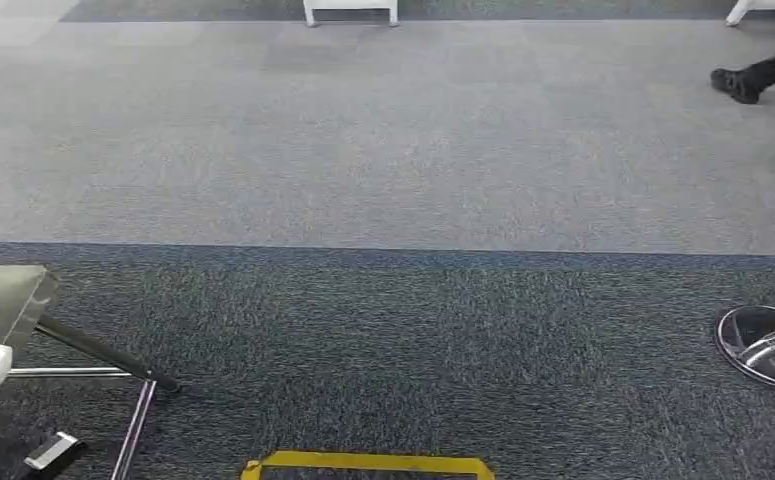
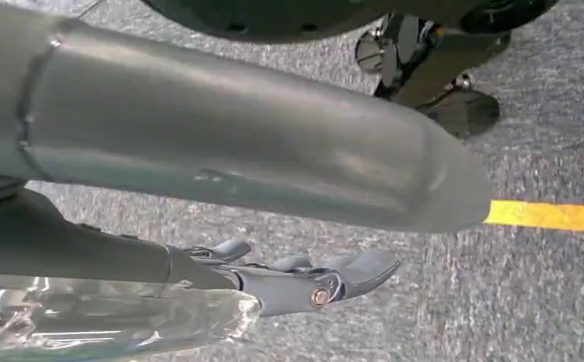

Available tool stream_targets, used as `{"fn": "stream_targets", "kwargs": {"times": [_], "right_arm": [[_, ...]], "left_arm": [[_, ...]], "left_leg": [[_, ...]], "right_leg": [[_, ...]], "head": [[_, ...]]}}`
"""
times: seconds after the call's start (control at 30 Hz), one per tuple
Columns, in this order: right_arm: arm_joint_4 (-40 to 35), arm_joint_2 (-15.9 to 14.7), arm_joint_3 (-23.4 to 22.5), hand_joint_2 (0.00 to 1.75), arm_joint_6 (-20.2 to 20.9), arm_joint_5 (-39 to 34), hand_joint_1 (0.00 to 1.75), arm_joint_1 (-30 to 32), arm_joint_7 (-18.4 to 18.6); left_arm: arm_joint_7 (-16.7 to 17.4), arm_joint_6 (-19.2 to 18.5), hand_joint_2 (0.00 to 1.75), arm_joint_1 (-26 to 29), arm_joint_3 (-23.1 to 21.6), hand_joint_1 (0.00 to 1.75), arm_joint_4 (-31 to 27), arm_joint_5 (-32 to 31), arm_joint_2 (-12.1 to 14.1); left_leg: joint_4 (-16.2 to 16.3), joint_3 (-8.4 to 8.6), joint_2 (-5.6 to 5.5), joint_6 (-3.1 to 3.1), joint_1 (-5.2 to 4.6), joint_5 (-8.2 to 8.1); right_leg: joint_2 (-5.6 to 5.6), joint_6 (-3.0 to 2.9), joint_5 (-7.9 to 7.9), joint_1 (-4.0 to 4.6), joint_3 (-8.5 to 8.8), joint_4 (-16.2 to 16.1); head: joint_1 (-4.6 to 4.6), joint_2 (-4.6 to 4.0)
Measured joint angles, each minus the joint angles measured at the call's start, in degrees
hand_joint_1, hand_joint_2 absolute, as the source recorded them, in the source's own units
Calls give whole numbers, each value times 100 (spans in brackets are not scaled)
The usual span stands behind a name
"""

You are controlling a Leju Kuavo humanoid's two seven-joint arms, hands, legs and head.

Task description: Take the parts from the cabinet and place them on the table.

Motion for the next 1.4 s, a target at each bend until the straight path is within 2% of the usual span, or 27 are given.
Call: {"fn": "stream_targets", "kwargs": {"times": [0.03,0.1,0.17,0.2,0.23,0.3,0.33,0.37,0.5,0.53,0.6,0.67,0.7,0.77,0.83,0.87,0.9,1.03,1.07,1.1,1.13,1.2,1.23,1.27,1.33,1.37,1.4], "right_arm": [[0,2,0,0,7,0,0,-5,0],[2,-11,0,0,7,0,0,8,-2],[2,-20,0,0,6,0,0,37,0],[2,-22,0,0,7,0,0,42,0],[4,-22,0,0,7,0,0,42,0],[4,-22,0,0,7,0,0,33,0],[2,-22,0,0,9,0,0,28,0],[4,-22,0,0,9,0,0,25,-2],[2,-22,0,0,9,0,0,7,0],[4,-22,0,0,9,0,0,0,0],[4,-28,-2,0,7,0,0,-8,-2],[2,-26,-2,0,18,22,0,14,0],[2,-28,-2,0,17,35,0,25,0],[4,-33,-2,0,17,35,0,32,0],[4,-39,-2,0,17,35,0,27,0],[4,-42,-2,0,17,35,0,28,0],[4,-39,-2,0,17,37,0,22,-2],[2,-37,-2,0,17,35,0,15,0],[4,-28,-2,0,17,35,0,6,-2],[4,-33,-2,0,15,35,0,6,-2],[4,-33,-2,0,15,35,0,20,0],[7,-35,-2,0,15,35,0,40,0],[7,-35,-2,0,15,35,0,41,0],[7,-35,-2,0,17,35,0,40,0],[7,-33,-2,0,17,35,0,30,0],[7,-33,-2,0,17,35,0,26,0],[7,-33,-2,0,17,35,0,23,0]], "left_arm": [[0,2,175,3,7,175,-4,0,-9],[0,4,175,-31,31,175,-13,0,-20],[0,4,175,-44,29,175,-13,0,-39],[0,2,175,-35,29,175,-13,0,-44],[0,2,175,-25,31,175,-13,0,-55],[0,2,175,-26,33,175,-13,0,-66],[0,2,175,-25,39,175,-13,0,-66],[0,2,175,-28,50,175,-15,0,-66],[0,2,175,-9,74,175,-24,0,-83],[0,2,175,-6,83,175,-31,0,-83],[0,6,175,-27,83,175,-55,0,-88],[0,6,175,-35,79,175,-55,-2,-107],[0,6,175,-30,79,175,-55,0,-107],[0,4,175,-30,77,175,-55,0,-123],[0,4,175,-29,77,175,-55,0,-133],[0,4,175,-30,77,175,-55,0,-136],[0,4,175,-35,79,175,-55,0,-136],[0,4,175,-13,83,175,-57,0,-138],[0,6,175,-8,85,175,-57,0,-140],[-2,6,175,-23,92,175,-59,0,-129],[0,6,175,-49,94,175,-59,0,-122],[-2,4,175,-38,90,175,-59,0,-127],[0,4,175,-29,90,175,-57,0,-127],[0,4,175,-25,90,175,-57,0,-127],[-2,4,175,-25,90,175,-59,0,-127],[0,4,175,-25,90,175,-59,0,-127],[-2,4,175,-35,92,175,-59,0,-125]], "left_leg": [[50,2,91,-11,5,-42],[588,-247,486,-74,-2,-434],[1440,-646,603,-117,29,-834],[1736,-786,617,-132,43,-903],[1708,-765,623,-140,50,-809],[1004,-391,666,-133,51,-353],[496,-107,769,-115,47,-124],[84,112,984,-87,29,-75],[6,97,850,62,-46,-121],[-48,135,798,115,-6,-82],[-57,141,735,177,12,-74],[-56,136,636,197,8,-78],[-53,136,582,198,2,-78],[-50,150,463,196,1,-80],[-48,180,346,174,9,-95],[-46,186,298,153,10,-106],[-8,160,243,117,-25,-126],[-43,115,70,-18,22,-76],[21,111,204,-38,21,-142],[277,-18,419,-70,12,-336],[706,-220,530,-96,24,-576],[1532,-623,610,-127,49,-911],[1688,-705,614,-140,52,-904],[1574,-653,620,-142,52,-751],[725,-213,685,-115,51,-235],[258,40,823,-82,41,-38],[48,153,1027,-50,-9,-109]], "right_leg": [[-74,-48,34,-28,19,-43],[-193,-86,30,-21,31,-60],[-333,-104,16,-4,28,-59],[-401,-107,8,3,25,-57],[-461,-103,-1,4,33,-56],[-571,-82,-24,4,68,-55],[-618,-61,-40,4,96,-56],[-656,-35,-57,18,123,-56],[-838,78,-104,38,164,-63],[-838,122,-142,34,156,-43],[-455,156,-434,12,-57,409],[-333,173,-844,6,-525,1348],[-317,176,-937,6,-721,1699],[-308,169,-666,6,-727,1555],[-234,144,-121,-7,-320,638],[-40,136,59,-30,-96,157],[96,131,-39,-48,-14,-33],[-87,19,7,-31,41,-58],[-152,-18,30,-43,60,-89],[-205,-47,22,-43,66,-95],[-270,-62,12,-34,66,-95],[-393,-88,-8,-14,68,-93],[-445,-86,-15,-12,73,-93],[-501,-81,-26,-11,87,-93],[-597,-59,-59,-12,141,-93],[-630,-39,-76,-9,172,-93],[-667,-6,-100,23,179,-86]], "head": [[-4,0],[-42,0],[-33,0],[-39,0],[-35,0],[-37,0],[-39,0],[-39,0],[-31,0],[-37,0],[9,0],[20,0],[20,0],[22,0],[22,0],[26,0],[18,0],[24,0],[7,0],[-35,0],[-31,0],[-26,0],[-31,0],[-31,0],[-31,0],[-33,0],[-28,0]]}}
